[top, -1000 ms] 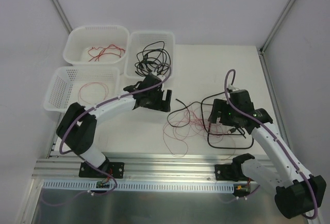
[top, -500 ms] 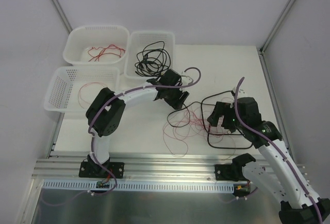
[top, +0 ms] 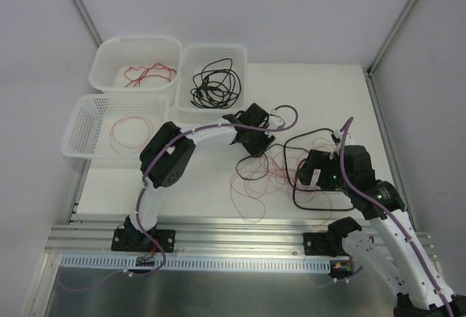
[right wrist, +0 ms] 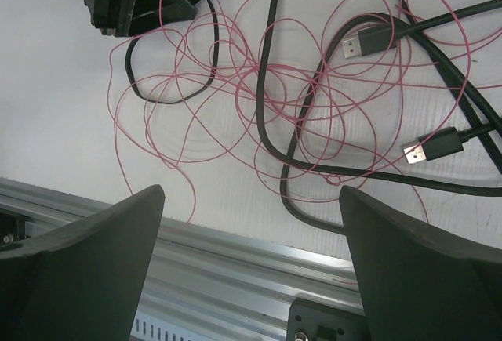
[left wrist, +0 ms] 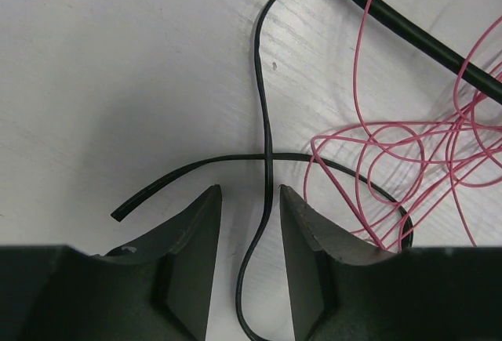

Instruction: Untangle the cables

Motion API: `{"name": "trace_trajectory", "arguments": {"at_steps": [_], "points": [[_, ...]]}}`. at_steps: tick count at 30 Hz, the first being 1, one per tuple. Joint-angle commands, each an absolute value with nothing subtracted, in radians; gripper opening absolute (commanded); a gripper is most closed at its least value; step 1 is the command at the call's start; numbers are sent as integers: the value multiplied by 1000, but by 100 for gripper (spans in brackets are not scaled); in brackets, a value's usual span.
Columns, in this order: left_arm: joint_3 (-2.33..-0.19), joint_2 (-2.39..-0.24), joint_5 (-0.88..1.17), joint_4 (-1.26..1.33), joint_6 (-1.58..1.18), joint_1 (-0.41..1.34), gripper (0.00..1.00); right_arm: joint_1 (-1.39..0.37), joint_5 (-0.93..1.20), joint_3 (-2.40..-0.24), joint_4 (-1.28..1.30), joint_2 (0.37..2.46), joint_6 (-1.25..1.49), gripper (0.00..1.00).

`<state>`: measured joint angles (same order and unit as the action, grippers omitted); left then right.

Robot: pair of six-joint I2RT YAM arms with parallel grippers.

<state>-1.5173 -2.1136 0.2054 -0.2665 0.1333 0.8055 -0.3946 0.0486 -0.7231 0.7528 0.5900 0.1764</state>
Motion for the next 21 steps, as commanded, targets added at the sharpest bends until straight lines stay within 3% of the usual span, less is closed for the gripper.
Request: {"name": "trace_trajectory", "arguments": {"at_steps": [1,6,11,16,21], "points": [[-1557,-2132,184,-265,169,810,35,-399,43,-715,770,578,192,100],[-1539,-2135,193,-267,163,811,22,-399,41,-704,770,571,196,99],[-1506,-2132,192,-265,146,827,0,-399,40,-701,769,563,201,99],[-1442,-2067,132,-265,94,841,0,-399,41,-684,765,551,204,100],[-1382,-1892,-167,-314,0,838,0,-399,74,-661,727,551,212,100]]}}
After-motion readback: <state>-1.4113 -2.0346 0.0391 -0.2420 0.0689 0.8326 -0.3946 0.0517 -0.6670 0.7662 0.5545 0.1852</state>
